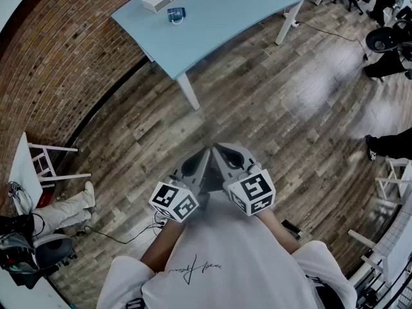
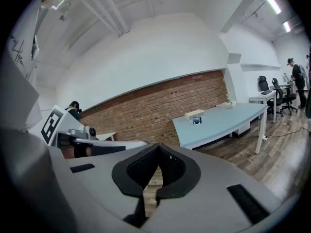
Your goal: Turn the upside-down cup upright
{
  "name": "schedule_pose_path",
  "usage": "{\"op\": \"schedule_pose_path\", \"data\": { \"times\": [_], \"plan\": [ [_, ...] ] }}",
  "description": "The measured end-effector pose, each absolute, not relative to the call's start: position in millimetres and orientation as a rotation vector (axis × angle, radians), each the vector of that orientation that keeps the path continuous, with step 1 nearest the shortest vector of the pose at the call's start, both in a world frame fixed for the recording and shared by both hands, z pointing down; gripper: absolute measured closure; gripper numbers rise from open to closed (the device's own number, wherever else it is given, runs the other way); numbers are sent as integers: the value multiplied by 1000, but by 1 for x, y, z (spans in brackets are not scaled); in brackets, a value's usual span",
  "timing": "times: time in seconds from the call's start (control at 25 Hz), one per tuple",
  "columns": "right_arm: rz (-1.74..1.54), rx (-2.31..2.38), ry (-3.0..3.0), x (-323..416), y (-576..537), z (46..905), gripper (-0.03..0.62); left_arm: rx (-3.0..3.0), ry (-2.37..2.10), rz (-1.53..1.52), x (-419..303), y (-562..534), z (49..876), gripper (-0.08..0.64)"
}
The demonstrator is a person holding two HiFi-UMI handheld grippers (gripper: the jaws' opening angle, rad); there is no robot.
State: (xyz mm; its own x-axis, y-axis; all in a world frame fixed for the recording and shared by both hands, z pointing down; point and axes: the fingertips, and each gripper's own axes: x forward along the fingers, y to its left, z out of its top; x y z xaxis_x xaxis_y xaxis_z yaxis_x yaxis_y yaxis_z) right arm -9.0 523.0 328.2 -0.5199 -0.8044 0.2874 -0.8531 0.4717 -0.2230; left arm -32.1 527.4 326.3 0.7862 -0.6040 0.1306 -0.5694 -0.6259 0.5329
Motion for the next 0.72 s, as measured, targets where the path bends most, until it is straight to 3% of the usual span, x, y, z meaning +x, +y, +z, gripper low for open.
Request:
{"op": "schedule_pose_path", "data": {
  "times": [0.72],
  "plan": [
    [435, 1374, -2582, -21, 528, 326, 572, 2407, -1009, 25, -40, 523, 333, 551]
  ]
}}
